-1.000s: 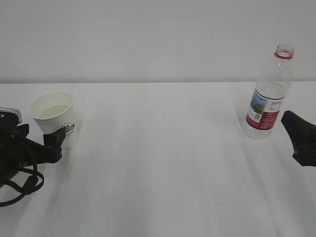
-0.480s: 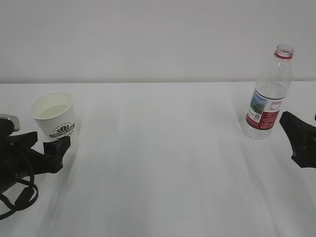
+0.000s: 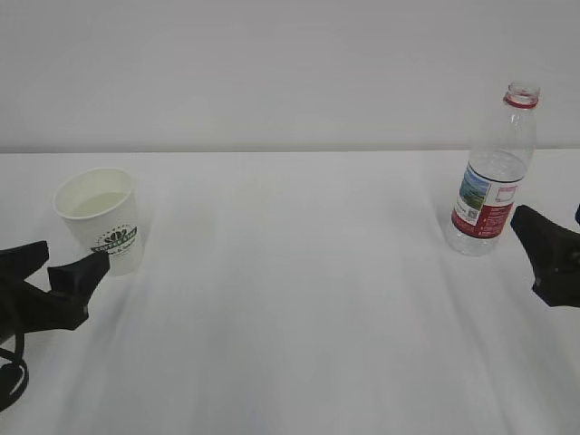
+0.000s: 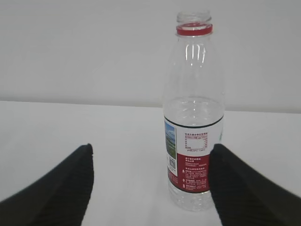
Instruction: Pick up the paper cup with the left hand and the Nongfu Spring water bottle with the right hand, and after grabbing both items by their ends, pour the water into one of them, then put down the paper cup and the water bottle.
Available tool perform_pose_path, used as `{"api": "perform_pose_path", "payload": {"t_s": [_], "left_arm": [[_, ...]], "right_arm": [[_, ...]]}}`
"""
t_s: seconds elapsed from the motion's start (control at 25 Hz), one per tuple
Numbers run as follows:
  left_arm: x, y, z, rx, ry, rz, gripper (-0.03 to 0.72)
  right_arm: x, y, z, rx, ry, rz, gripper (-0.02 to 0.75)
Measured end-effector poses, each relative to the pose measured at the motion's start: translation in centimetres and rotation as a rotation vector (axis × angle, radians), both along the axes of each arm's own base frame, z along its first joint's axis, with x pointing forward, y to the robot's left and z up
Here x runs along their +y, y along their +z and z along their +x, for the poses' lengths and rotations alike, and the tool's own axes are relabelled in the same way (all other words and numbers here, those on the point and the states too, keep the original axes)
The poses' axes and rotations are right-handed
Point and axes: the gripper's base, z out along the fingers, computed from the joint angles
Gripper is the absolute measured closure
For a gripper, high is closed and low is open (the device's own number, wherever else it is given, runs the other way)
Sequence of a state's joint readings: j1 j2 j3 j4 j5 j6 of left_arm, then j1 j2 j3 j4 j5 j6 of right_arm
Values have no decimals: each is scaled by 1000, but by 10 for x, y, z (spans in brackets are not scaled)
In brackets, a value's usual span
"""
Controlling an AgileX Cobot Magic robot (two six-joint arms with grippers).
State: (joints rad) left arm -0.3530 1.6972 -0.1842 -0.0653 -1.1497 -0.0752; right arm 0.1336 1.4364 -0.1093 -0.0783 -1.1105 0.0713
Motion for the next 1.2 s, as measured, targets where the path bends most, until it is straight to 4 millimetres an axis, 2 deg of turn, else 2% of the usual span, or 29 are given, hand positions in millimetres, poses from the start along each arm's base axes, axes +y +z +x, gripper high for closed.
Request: {"api": "perform_pose_path", "payload": {"t_s": [0.52, 0.68, 0.96, 1.2], "left_arm": [[2, 43, -6, -184, -2, -67, 97], [2, 50, -7, -215, -2, -79, 97], [0, 80, 1, -331, -2, -123, 97], [-3, 102, 5, -316, -7, -130, 97]], "right_arm": [[5, 25, 46, 21, -7, -21, 169], [6, 41, 54, -4, -10, -22, 169], [5, 70, 54, -35, -16, -25, 169], [3, 90, 42, -65, -22, -25, 169]]}}
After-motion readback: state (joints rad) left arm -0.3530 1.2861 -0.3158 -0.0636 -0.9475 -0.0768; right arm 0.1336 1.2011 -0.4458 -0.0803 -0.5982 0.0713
